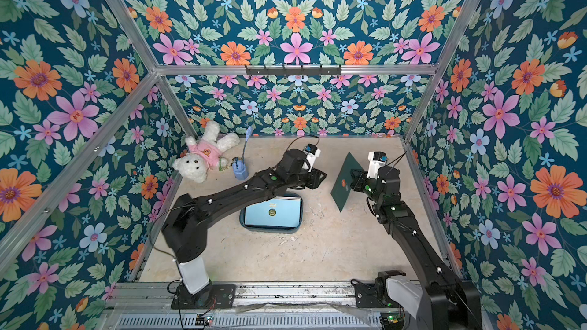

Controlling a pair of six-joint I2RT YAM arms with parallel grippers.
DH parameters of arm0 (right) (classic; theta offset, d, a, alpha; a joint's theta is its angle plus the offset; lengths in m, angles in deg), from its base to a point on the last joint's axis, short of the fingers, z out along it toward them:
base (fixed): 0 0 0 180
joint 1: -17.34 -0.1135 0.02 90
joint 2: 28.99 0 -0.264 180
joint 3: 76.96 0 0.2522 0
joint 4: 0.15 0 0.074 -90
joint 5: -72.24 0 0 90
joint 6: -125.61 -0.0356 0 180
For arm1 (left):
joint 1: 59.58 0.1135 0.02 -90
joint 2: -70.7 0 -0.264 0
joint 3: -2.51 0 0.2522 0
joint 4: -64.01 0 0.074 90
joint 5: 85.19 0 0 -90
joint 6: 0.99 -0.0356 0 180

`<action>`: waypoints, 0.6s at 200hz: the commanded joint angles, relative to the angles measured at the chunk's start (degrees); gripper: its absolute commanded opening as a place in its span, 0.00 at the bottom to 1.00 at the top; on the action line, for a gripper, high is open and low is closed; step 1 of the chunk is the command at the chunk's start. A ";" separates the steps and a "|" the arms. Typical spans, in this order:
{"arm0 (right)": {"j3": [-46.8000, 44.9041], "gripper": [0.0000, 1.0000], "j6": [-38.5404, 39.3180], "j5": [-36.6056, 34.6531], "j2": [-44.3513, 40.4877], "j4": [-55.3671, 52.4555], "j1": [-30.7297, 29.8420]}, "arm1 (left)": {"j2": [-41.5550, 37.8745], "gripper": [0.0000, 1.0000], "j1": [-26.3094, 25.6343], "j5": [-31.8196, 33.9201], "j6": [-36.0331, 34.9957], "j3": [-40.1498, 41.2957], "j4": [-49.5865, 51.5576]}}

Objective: Put the sealed envelopes into the storage box
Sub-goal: Place the envelope in the storage box.

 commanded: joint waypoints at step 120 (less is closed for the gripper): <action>57.07 0.00 59.11 5.77 34.92 -56.94 -33.51 | -55.45 0.51 19.03 19.17 -3.93 32.23 21.58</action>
